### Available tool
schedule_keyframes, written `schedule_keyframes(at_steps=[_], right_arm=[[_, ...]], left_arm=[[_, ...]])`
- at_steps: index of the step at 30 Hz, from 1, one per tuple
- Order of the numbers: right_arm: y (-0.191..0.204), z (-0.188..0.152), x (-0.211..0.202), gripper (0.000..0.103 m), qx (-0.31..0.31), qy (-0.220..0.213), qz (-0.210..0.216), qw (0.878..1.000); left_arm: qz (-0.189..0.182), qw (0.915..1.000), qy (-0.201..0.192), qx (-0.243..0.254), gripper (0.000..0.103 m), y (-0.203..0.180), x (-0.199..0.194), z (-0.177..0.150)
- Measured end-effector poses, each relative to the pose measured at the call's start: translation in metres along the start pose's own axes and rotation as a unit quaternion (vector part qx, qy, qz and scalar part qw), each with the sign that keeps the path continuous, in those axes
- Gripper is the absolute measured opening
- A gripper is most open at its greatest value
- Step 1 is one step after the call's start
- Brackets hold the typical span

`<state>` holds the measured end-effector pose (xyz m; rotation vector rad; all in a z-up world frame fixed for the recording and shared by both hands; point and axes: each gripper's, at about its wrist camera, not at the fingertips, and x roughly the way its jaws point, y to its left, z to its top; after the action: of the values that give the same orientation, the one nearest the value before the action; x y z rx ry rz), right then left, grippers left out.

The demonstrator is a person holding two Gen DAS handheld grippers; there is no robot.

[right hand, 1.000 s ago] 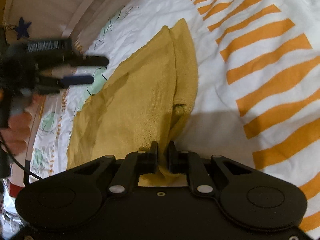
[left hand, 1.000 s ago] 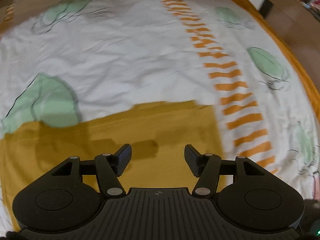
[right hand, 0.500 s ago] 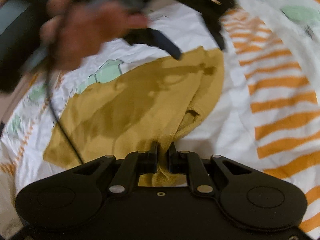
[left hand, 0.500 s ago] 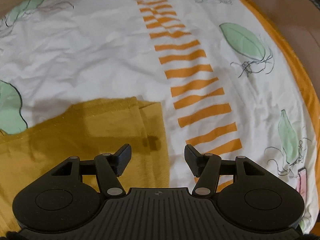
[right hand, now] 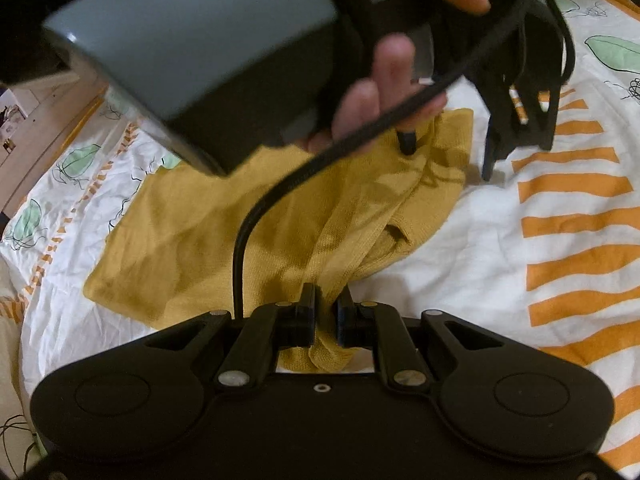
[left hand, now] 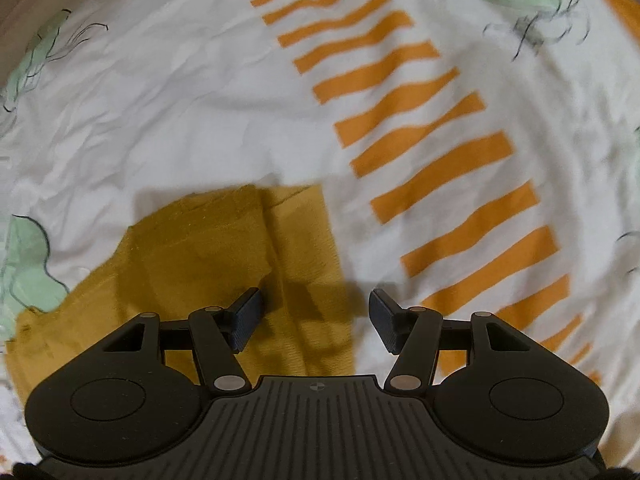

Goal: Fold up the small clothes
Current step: 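Grasp the folded sweater edge with the right tool while the left tool grasps it, then lift the sweater with both tools and fold it over onto itself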

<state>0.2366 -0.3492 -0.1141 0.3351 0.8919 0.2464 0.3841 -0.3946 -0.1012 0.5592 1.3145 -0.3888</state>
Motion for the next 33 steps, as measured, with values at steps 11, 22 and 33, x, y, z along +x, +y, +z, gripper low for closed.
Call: schedule_keyframes(at_steps=[11, 22, 33], right_arm=[[-0.006, 0.003, -0.009, 0.019, 0.020, -0.015, 0.014, 1.000], [0.032, 0.007, -0.026, 0.017, -0.006, -0.056, 0.043, 0.997], [0.091, 0.011, -0.013, 0.016, -0.013, -0.066, 0.069, 0.995]], left_arm=[[-0.016, 0.9965, -0.080, 0.021, 0.008, 0.028, -0.023, -0.023], [-0.065, 0.9853, -0.156, -0.026, 0.008, 0.106, -0.084, -0.053], [-0.075, 0.9773, -0.188, -0.064, 0.008, 0.198, -0.109, -0.100]])
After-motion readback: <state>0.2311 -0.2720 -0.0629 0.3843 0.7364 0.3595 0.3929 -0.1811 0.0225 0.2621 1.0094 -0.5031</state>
